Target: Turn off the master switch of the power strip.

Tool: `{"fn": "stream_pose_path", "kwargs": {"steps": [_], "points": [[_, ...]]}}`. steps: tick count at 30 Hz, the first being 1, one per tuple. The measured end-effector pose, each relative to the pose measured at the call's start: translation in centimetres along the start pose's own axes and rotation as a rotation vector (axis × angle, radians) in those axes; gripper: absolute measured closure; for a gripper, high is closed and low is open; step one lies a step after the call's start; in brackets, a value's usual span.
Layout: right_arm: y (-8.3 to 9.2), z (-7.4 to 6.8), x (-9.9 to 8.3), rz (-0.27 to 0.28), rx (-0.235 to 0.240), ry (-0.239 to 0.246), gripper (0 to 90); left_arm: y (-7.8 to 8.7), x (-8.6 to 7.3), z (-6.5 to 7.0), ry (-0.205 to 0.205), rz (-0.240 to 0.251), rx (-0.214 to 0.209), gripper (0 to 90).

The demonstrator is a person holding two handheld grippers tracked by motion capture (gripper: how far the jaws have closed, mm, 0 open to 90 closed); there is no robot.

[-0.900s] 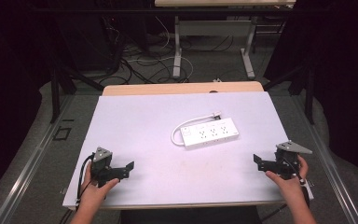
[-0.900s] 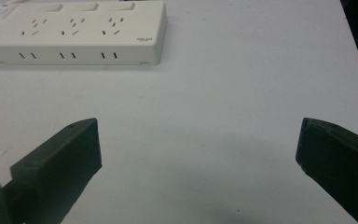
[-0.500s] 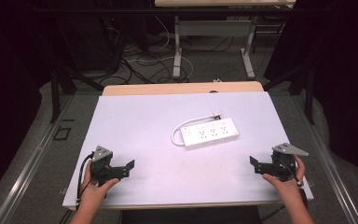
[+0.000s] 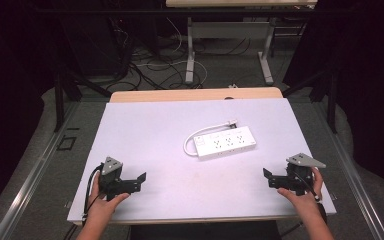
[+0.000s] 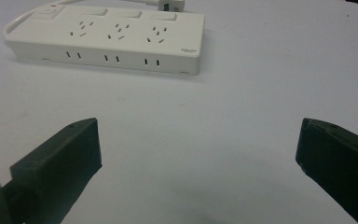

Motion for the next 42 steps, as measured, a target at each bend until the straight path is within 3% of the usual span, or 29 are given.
{"fn": "stream_pose_path", "kwargs": {"steps": [4,9,18,42], "points": [[0.2,-0.5,0.2,-0.003,0.004,-0.001,0.0,0.0,0.0,0.1,-0.004,0.003,0.0,1.3],[0.4,-1.6,0.9,-0.003,0.042,-0.009,0.0,0.0,0.0,0.3,-0.008,-0.005,-0.01,1.9],[0.2,-3.0,1.9,-0.021,0.056,0.043,1.2,-0.1,0.0,0.3,0.004,0.01,-0.017,2.1],[-0.6,-4.8,3.9,-0.049,0.077,0.083,15.0,0.0,-0.1,0.2,0.01,0.006,-0.023,2.7]]}}
Point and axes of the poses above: each handheld gripper's, and its own axes: y roughly backward along the jaws, x roughly out of its top, z roughly to its right, the point moved 4 cm from there along -y, roughly forward along the jaws, and after that the axes turned 11 degrees about -z, right-handed, at the moved point
